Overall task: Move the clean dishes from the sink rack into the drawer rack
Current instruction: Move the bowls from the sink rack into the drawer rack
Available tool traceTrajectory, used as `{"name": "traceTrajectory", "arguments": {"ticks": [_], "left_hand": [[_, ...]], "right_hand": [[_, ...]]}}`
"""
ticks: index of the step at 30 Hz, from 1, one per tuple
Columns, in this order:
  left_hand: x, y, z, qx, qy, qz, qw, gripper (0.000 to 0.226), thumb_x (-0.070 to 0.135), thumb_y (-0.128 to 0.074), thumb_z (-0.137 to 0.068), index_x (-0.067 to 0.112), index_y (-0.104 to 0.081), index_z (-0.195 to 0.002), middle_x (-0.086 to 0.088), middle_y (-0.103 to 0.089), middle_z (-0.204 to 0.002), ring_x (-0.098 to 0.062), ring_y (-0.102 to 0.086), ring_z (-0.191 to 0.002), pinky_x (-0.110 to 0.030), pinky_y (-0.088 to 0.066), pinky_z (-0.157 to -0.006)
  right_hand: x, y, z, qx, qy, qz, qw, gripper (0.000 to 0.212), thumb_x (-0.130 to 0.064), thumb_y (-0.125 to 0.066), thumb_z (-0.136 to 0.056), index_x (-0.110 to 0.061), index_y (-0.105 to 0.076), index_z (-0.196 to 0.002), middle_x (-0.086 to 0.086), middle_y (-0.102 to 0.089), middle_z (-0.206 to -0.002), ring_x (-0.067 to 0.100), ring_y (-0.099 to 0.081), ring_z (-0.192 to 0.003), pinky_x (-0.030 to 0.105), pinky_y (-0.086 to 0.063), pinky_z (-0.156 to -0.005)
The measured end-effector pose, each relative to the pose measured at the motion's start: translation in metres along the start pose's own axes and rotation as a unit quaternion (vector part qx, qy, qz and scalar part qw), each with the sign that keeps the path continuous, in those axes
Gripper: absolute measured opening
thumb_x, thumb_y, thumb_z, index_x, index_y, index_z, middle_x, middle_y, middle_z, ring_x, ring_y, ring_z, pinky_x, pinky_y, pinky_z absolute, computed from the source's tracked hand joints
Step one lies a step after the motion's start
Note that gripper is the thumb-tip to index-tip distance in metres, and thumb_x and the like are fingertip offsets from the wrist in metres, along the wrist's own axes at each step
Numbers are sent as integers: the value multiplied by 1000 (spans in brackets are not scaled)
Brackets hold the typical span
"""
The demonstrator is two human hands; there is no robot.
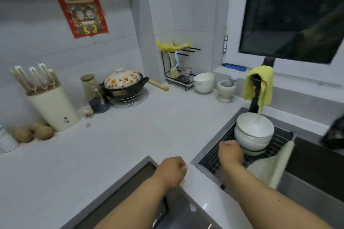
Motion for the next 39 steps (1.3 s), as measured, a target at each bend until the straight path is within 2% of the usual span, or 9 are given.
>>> {"name": "traceTrajectory", "arguments": {"ticks": [4, 6, 9, 13, 17, 24, 31, 34, 39], "left_hand": [[30, -31, -32, -31, -53, -66, 996, 34, 26, -43, -95, 14, -60, -122, -4, -53, -126, -19, -51, -115, -27, -41, -98], [40, -43, -45, -58, -72, -93, 991, 42, 29, -43, -94, 18, -52, -134, -4, -45, -137, -22, -43, -127, -35, -37, -108], [50, -57, -62, -85, -96, -176, 976, 61, 44, -39, -98, 22, -22, -153, -5, -13, -160, -26, -8, -149, -42, -9, -122], [53, -73, -77, -104, -109, -263, 953, 72, 54, -28, -99, 21, 2, -155, -8, 14, -161, -24, 18, -148, -44, 7, -121], [44, -84, -85, -128, -117, -336, 926, 75, 64, -12, -95, 20, 7, -153, -11, 28, -155, -25, 31, -140, -49, 13, -119], [36, -87, -96, -133, -127, -328, 926, 74, 66, -10, -93, 25, 1, -154, -9, 28, -157, -23, 36, -137, -51, 17, -116], [36, -86, -97, -137, -128, -315, 930, 74, 65, -13, -94, 24, -3, -155, -8, 27, -158, -24, 31, -142, -51, 18, -116], [35, -85, -98, -137, -127, -312, 932, 74, 64, -14, -94, 23, -4, -155, -8, 26, -158, -25, 30, -143, -51, 18, -116], [34, -83, -98, -135, -128, -279, 942, 71, 63, -17, -95, 25, -5, -155, -5, 22, -160, -23, 27, -145, -50, 16, -117]], "right_hand": [[6, 46, -46, 62, -43, 22, 997, 20, -17, -48, -93, -2, -60, -98, 11, -57, -89, 33, -58, -89, 28, -39, -72], [8, 61, -65, 104, -86, 16, 991, 39, -20, -49, -94, 1, -49, -127, 19, -62, -111, 38, -59, -106, 34, -43, -81], [7, 76, -89, 133, -129, 24, 982, 55, -23, -51, -95, 1, -29, -140, 22, -55, -131, 42, -56, -114, 39, -44, -85], [6, 83, -119, 118, -144, 57, 981, 59, -29, -50, -96, 2, -27, -141, 22, -51, -137, 43, -52, -119, 42, -44, -93], [7, 85, -142, 90, -152, 101, 979, 61, -29, -52, -93, 1, -29, -140, 21, -52, -135, 42, -53, -117, 42, -46, -91], [7, 91, -165, 56, -161, 200, 965, 36, -11, -54, -88, 3, -55, -121, 21, -61, -120, 38, -59, -109, 38, -49, -85], [-6, 95, -177, 36, -149, 263, 953, 35, -9, -44, -96, 4, -53, -128, 21, -53, -133, 35, -49, -124, 39, -39, -103], [-8, 98, -177, 69, -123, 244, 960, 30, -7, -44, -95, 6, -55, -120, 23, -59, -122, 38, -56, -113, 39, -45, -86], [-15, 105, -160, 121, -73, 160, 977, 21, -11, -44, -94, 5, -57, -97, 20, -56, -94, 34, -53, -85, 30, -36, -68]]}}
Point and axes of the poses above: each hand's wrist, its own z-axis away from the middle knuckle, its own y-axis out of the back of the hand, x = y × z, the point moved 1 cm from there along -z, towards the middle knuckle
